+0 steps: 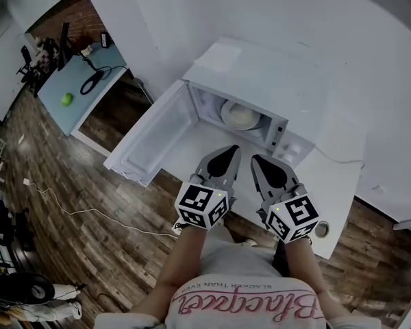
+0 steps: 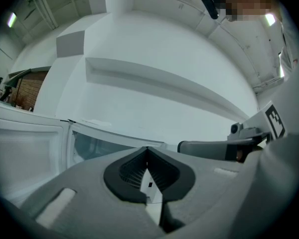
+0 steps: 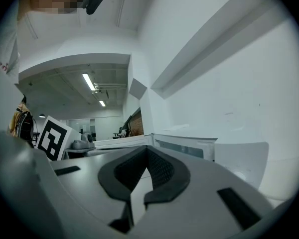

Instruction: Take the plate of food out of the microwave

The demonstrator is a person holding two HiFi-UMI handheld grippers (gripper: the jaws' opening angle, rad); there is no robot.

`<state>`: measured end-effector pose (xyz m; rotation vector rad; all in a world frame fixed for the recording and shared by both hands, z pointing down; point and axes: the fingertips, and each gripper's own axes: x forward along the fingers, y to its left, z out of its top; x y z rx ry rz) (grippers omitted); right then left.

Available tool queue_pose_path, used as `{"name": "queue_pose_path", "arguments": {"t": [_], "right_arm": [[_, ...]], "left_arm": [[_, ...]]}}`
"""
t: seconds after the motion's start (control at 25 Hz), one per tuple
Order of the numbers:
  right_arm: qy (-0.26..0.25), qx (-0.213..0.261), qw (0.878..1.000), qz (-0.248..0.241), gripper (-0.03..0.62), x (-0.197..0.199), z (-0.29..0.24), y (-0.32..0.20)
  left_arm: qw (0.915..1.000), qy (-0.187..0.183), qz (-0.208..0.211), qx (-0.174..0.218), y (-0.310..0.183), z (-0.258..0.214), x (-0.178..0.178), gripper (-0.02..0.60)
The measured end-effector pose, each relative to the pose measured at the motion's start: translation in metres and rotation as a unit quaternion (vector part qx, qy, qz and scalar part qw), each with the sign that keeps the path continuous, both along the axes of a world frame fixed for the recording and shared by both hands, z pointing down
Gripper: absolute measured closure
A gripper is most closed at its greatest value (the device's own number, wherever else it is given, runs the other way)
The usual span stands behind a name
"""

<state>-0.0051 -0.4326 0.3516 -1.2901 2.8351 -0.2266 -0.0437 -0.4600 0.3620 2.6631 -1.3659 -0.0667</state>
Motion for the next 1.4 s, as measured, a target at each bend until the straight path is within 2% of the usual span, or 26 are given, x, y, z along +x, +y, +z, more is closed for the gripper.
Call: {"name": "queue_pose_path", "arguments": {"t": [0.28, 0.52, 0.64, 0.8, 1.24, 1.4], "right_arm": [[0.009, -0.009, 0.999, 0.042, 0.588, -0.024, 0.006, -0.029], [0.011, -0.019, 0.996, 0.088, 0.588, -0.032, 0.013, -0.050], [0.013, -0.024, 0.994, 0.110, 0.588, -0.036, 0.018, -0.055], [0.007, -0.030, 0.991, 0.127, 0.588, -0.043, 0.023, -0.061], [0.007, -0.037, 0.989, 0.140, 0.588, -0.065, 0.033, -0.064], [0.014, -0.041, 0.989, 0.143, 0.588, -0.068, 0.040, -0.064]], "left_arm": [[0.9985, 0.015, 0.051, -0.011, -0.029, 0.007, -0.020, 0.575], [0.9964, 0.035, 0.064, -0.044, -0.057, 0.020, -0.038, 0.567], [0.9913, 0.059, 0.096, -0.068, -0.064, 0.030, -0.039, 0.518], [0.9807, 0.107, 0.127, -0.103, -0.069, 0.039, -0.045, 0.434], [0.9718, 0.149, 0.145, -0.111, -0.079, 0.051, -0.064, 0.445], [0.9661, 0.181, 0.144, -0.115, -0.086, 0.058, -0.065, 0.446]]}}
